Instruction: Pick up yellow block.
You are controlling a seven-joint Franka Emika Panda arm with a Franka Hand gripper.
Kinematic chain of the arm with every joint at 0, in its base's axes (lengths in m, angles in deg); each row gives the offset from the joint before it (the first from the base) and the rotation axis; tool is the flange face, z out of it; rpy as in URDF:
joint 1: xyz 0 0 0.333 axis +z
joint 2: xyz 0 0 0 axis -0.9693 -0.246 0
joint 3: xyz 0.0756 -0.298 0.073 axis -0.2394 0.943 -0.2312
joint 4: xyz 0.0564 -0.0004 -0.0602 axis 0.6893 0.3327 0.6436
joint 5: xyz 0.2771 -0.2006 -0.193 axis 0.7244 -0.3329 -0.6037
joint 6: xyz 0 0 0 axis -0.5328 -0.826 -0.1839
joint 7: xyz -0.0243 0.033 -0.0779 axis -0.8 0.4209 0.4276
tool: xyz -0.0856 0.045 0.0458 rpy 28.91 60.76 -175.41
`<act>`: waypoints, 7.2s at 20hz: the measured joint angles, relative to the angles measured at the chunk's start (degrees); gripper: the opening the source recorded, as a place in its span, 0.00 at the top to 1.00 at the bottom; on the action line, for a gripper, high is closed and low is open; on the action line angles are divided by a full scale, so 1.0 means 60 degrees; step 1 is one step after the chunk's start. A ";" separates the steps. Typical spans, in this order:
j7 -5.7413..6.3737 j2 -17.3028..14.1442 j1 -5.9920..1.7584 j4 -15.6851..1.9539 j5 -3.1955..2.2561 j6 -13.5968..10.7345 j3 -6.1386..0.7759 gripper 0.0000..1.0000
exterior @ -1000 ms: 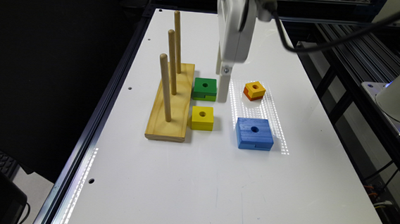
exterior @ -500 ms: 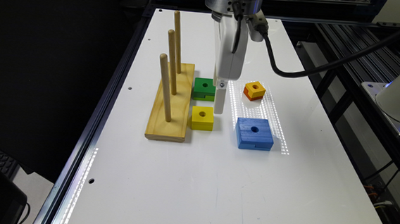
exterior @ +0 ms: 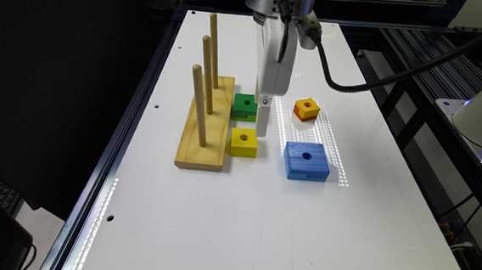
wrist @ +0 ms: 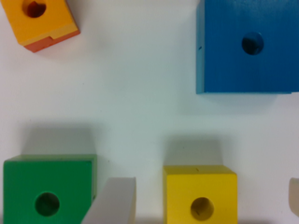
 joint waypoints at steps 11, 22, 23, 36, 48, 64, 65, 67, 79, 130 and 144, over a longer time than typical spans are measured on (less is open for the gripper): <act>0.0000 -0.0648 0.0000 -0.0147 -0.0013 0.0486 0.0001 0.00; 0.0000 -0.0728 -0.0001 -0.0192 -0.0013 0.0536 0.0001 0.00; 0.0000 -0.0747 -0.0001 -0.0192 -0.0013 0.0541 0.0001 0.00; 0.0000 -0.1411 -0.0014 -0.0341 -0.0105 0.1132 0.0075 0.00; 0.0000 -0.1734 -0.0014 -0.0870 -0.0172 0.1124 0.0110 0.00; 0.0000 -0.2441 -0.0012 -0.1249 -0.0227 0.1290 0.0133 0.00; 0.0000 -0.2441 -0.0012 -0.1250 -0.0228 0.1290 0.0133 0.00; 0.0000 -0.2441 -0.0012 -0.1250 -0.0228 0.1290 0.0133 0.00; 0.0000 -0.2438 0.0013 -0.1245 -0.0230 0.1274 0.0132 0.00; 0.0030 -0.0694 -0.0001 -0.1197 -0.0240 -0.0498 0.0111 1.00; 0.0058 0.0777 0.0001 -0.1196 -0.0195 -0.1851 0.0062 1.00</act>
